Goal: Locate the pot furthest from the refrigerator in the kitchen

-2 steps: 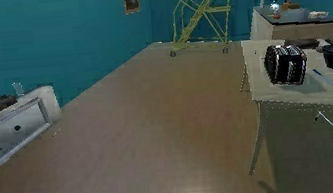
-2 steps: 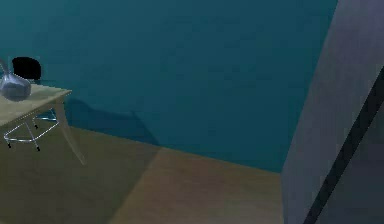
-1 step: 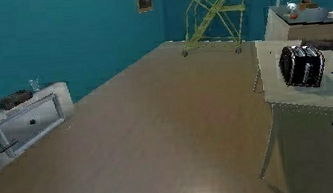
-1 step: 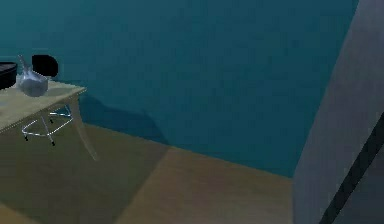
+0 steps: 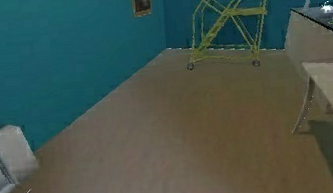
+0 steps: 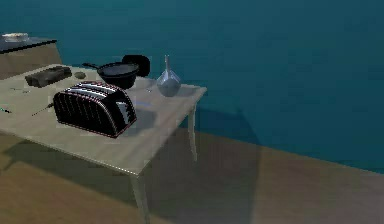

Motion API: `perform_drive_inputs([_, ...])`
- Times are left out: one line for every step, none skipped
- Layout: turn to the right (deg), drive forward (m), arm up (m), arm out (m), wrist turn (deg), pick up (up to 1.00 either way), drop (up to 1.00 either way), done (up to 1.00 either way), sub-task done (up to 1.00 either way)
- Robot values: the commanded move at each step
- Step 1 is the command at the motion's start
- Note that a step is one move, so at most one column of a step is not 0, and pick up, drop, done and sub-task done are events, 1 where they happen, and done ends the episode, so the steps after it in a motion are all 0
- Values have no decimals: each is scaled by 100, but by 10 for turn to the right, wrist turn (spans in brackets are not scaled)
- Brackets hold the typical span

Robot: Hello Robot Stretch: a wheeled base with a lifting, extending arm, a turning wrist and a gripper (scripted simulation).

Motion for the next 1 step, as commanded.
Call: perform_drive_inputs([-90, 0, 0, 0, 0, 0, 0, 0, 0])
